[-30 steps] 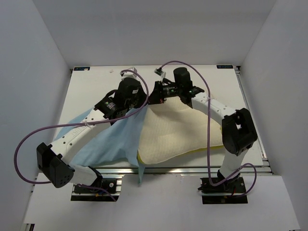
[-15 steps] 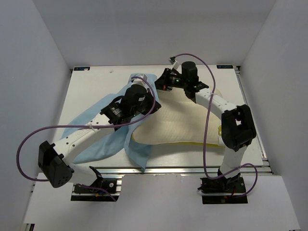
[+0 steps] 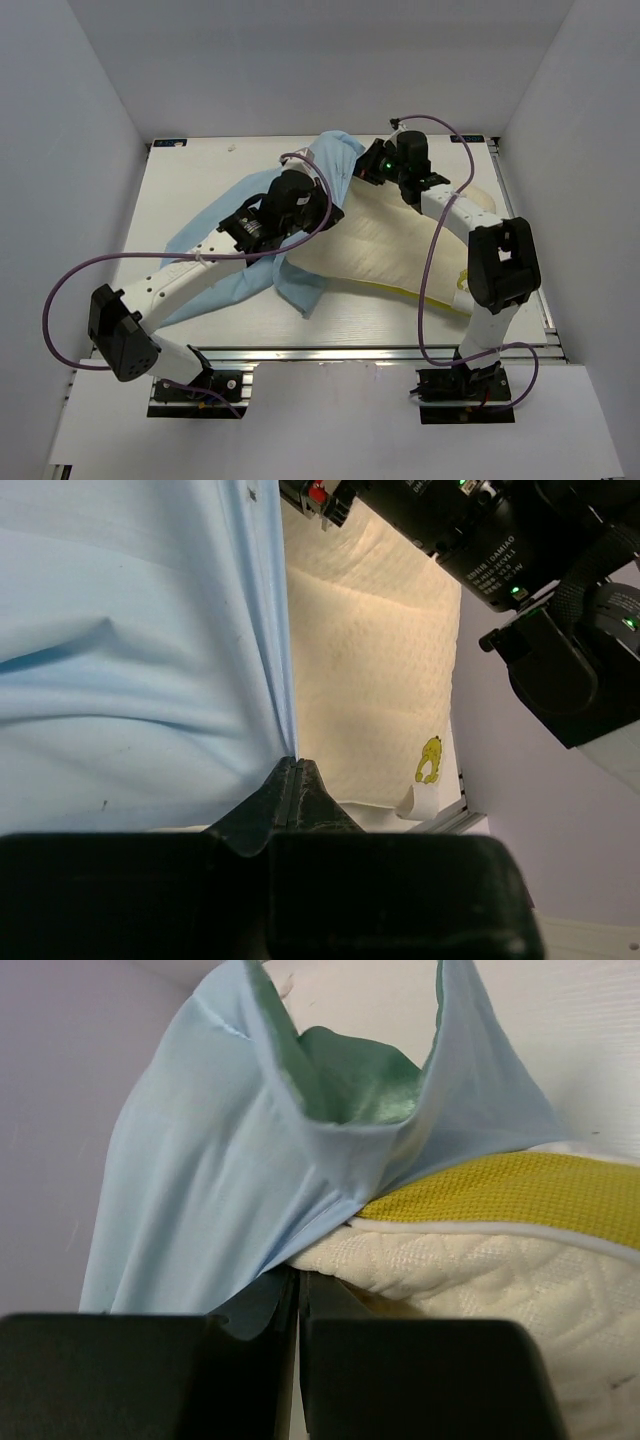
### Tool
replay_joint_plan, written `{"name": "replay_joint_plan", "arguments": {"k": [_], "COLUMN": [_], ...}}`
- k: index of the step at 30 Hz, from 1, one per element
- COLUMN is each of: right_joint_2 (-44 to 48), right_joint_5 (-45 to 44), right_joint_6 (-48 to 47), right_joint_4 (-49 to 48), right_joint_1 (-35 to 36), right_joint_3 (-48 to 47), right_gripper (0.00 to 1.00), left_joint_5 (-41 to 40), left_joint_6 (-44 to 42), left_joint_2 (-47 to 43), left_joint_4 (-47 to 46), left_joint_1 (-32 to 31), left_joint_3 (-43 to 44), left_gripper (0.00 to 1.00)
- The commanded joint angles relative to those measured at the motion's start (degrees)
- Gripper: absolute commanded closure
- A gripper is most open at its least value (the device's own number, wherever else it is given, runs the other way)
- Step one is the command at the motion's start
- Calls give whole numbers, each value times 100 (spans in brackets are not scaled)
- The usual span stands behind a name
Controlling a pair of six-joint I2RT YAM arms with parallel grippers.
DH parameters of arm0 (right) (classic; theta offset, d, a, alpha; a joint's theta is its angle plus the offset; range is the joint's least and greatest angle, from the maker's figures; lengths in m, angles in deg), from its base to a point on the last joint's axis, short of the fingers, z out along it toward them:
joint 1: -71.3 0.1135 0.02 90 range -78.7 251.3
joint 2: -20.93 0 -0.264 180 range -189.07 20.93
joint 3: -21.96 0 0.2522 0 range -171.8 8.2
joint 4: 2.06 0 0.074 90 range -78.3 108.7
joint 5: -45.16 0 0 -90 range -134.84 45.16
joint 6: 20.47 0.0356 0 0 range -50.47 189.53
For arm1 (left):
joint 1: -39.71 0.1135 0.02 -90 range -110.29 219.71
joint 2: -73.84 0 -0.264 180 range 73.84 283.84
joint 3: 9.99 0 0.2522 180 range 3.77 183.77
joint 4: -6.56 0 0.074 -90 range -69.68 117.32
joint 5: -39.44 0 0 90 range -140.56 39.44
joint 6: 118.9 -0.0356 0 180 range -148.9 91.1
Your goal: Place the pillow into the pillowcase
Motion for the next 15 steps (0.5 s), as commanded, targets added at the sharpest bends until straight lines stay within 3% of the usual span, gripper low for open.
{"name": "replay_joint_plan", "arguments": {"k": [1,6,7,8,10,12,15], "right_joint_2": [275,47,-15,-24,115,274,791], "right_joint_5": [-1167,-467,-298,-140,124,527,1290], "right_joint_6": [189,691,561,472,96,-169,-782], "right_joint_4": [-397,-387,-422,-370,-343,-361,-265], "right_joint_1": [-243,-216,-216,-225,-225,-295,-471], "right_joint_3": [-3,-117,-152,-205,-109,163,566], "right_gripper": [100,100,95,76,52,43,38], "left_joint_5": [724,953,927,892,813,602,593], "left_joint_6": [174,288,288,271,227,165,121], "left_joint_2": [-218,72,99,151,204,283,450], "left_joint_4": [-40,-305,-392,-410,-411,-402,-533], "left_joint_1": [-300,-362,-362,-362,-362,-310,-135], "left_joint_3": [-108,-477,-538,-635,-671,-662,-706], "left_gripper": [100,100,100,100,100,100,100]}}
